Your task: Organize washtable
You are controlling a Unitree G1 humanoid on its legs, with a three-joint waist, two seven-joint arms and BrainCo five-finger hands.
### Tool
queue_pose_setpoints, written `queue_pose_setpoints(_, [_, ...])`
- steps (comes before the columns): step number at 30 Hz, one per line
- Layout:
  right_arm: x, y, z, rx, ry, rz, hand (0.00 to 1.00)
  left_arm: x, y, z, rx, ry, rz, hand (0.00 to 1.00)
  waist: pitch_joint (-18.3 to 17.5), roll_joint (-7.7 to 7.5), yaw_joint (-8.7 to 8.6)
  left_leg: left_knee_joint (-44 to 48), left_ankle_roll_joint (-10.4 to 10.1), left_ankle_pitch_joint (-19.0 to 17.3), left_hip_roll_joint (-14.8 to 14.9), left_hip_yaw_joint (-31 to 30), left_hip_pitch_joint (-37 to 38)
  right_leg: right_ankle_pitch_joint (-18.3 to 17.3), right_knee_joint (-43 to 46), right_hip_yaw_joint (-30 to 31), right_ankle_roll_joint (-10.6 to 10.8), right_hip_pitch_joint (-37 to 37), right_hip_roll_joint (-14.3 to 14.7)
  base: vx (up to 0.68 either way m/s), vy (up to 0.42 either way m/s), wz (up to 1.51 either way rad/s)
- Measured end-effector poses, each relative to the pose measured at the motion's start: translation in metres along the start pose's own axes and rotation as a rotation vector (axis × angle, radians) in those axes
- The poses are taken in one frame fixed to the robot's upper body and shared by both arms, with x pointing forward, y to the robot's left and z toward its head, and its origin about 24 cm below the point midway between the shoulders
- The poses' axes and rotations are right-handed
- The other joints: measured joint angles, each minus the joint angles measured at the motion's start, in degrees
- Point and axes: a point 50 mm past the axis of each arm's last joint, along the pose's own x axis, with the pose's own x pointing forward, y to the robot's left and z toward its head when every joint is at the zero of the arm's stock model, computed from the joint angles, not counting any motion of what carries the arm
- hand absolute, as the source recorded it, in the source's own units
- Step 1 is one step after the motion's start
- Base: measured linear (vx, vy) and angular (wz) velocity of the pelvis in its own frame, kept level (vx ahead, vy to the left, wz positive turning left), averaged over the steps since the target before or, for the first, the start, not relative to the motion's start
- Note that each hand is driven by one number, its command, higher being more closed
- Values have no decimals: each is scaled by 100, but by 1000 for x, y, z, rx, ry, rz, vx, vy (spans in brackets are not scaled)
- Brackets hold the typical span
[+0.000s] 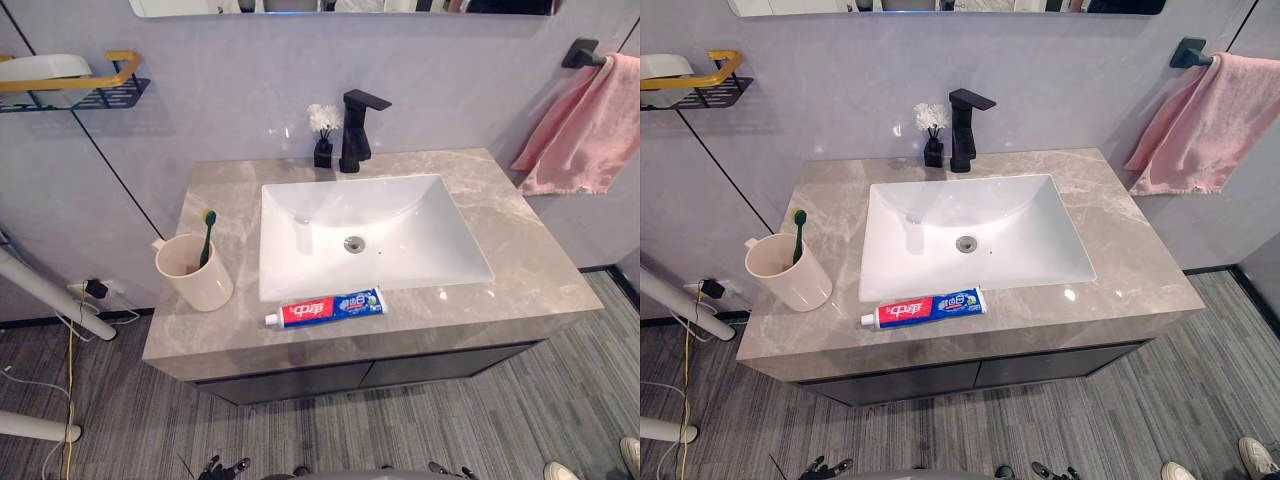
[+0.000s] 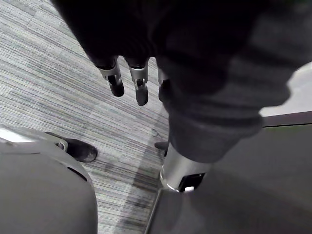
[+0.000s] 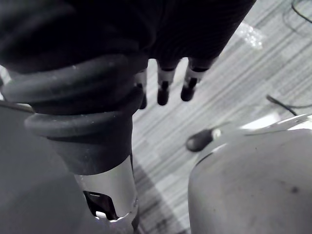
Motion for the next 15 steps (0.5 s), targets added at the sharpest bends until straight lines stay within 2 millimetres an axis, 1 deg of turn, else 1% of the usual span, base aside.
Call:
queue_pose_setpoints(5, [-1, -6, -4, 36, 13, -17, 0, 1, -2, 3, 51, -1, -13, 0, -5, 9, 0, 8, 1, 2, -6, -74, -28, 0, -18, -100, 0, 20, -10, 0, -5, 8])
queue_pose_setpoints(8, [-2, -25, -6, 216, 9, -97, 0, 2, -4, 7, 127, -3, -30, 0, -8, 21, -24, 16, -1, 1, -1, -56, -22, 3, -19, -94, 0, 20, -10, -3, -5, -2])
queue_pose_setpoints(9, [-4, -40, -7, 329, 1, -156, 0, 3, -5, 8, 148, -6, -33, 0, -5, 13, -35, 16, -4, -2, 3, -37, -14, 6, -18, -85, 0, 19, -10, -13, -14, -9])
queue_pose_setpoints(10, [-7, -59, -6, 467, -21, -229, 0, 3, -3, 10, 167, -9, -32, 0, 8, -9, -66, 18, -7, -7, 8, 1, -1, 20, -19, -73, -2, 14, -10, -16, -12, -12])
queue_pose_setpoints(11, [-8, -69, -4, 532, -36, -264, 0, 3, -3, 9, 171, -7, -32, 0, 8, -9, -101, 22, -7, -14, 10, 17, 4, 32, -24, -68, -3, 14, -10, -17, -7, -16])
queue_pose_setpoints(12, [-11, -89, 1, 646, -79, -326, 0, 3, -2, 8, 182, -3, -31, 0, 10, -13, -192, 45, -10, -39, 17, 50, 5, 52, -39, -34, 0, 11, -11, -27, -4, -27])
queue_pose_setpoints(13, [-15, -106, 8, 734, -123, -377, 0, 2, -1, 7, 181, 2, -29, 0, 12, -18, -195, 80, -20, -76, 47, 138, 5, 102, -87, 60, 1, 3, -7, -35, -4, -35])
queue_pose_setpoints(14, [-17, -116, 13, 775, -151, -402, 0, 2, 0, 8, 179, 2, -27, 0, 13, -19, -200, 107, -11, -107, 56, 198, 5, 127, -118, 110, -4, -2, -2, -53, -3, -43])
queue_pose_setpoints(15, [-21, -132, 21, 839, -202, -440, 0, 2, 0, 7, 183, 4, -30, 0, 11, -35, -229, 133, -27, -151, 57, 282, 5, 172, -184, 191, 13, 1, -2, -56, -3, -36])
